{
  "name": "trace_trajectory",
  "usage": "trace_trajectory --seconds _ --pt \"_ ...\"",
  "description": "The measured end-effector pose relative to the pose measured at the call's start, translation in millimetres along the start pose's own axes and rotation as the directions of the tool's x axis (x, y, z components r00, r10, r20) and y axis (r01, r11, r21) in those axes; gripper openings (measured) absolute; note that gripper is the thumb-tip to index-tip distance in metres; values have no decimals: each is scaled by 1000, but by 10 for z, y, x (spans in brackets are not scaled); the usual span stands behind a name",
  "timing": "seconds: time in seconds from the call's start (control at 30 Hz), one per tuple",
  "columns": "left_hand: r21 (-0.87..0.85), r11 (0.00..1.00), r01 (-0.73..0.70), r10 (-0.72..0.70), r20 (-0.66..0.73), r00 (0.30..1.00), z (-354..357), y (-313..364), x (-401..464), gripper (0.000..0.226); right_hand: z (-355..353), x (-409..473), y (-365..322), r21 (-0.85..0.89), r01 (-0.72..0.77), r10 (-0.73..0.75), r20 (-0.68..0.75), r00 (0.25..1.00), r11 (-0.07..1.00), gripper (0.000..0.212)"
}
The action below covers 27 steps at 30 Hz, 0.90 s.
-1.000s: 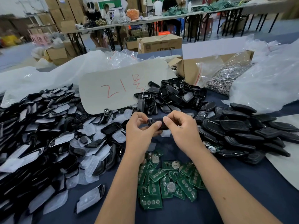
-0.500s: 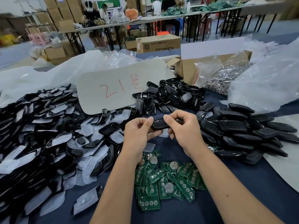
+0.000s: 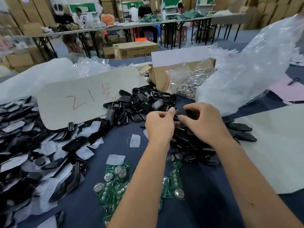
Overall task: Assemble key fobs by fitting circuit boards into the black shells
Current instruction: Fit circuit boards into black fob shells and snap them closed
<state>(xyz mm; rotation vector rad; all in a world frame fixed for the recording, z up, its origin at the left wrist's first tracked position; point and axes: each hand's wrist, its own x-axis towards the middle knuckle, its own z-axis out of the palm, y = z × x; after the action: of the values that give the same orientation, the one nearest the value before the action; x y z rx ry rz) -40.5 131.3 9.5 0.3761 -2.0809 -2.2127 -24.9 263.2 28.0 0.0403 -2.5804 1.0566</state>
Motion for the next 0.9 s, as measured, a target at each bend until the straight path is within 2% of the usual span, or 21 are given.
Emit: trace_trajectory --seconds 0.07,0.23,0.37,0.47,0.53,0.6,0.73,0.8,0.9 --pt "63 997 33 -38 69 997 190 9 -37 32 -207 22 110 -135 23 -24 -12 1000 991 42" --pt "216 976 -26 -1 124 992 388 -17 -108 42 -404 102 293 -217 31 -35 -12 999 976 24" --pt "220 973 -66 45 98 994 304 0 -83 14 -364 167 287 -178 15 -26 -60 998 984 14" --pt "211 975 -64 55 46 997 158 0 12 12 -190 288 108 -182 49 -60 -59 996 982 8" --pt "205 978 -40 43 -9 999 50 -11 80 16 -7 439 -48 -250 119 -115 31 993 961 13" --pt "188 982 -9 23 -74 997 -62 -34 142 20 228 630 -192 -363 225 -165 189 968 904 28" --pt "135 990 29 -4 -178 984 -258 -65 233 20 643 898 -330 -487 408 -147 487 861 773 65" --pt "142 989 35 -4 -210 978 -356 -69 279 19 734 940 -319 -500 445 -138 536 833 743 62" --pt "131 990 43 -12 -231 973 -502 -83 363 16 782 955 -250 -491 439 -216 446 869 752 46"
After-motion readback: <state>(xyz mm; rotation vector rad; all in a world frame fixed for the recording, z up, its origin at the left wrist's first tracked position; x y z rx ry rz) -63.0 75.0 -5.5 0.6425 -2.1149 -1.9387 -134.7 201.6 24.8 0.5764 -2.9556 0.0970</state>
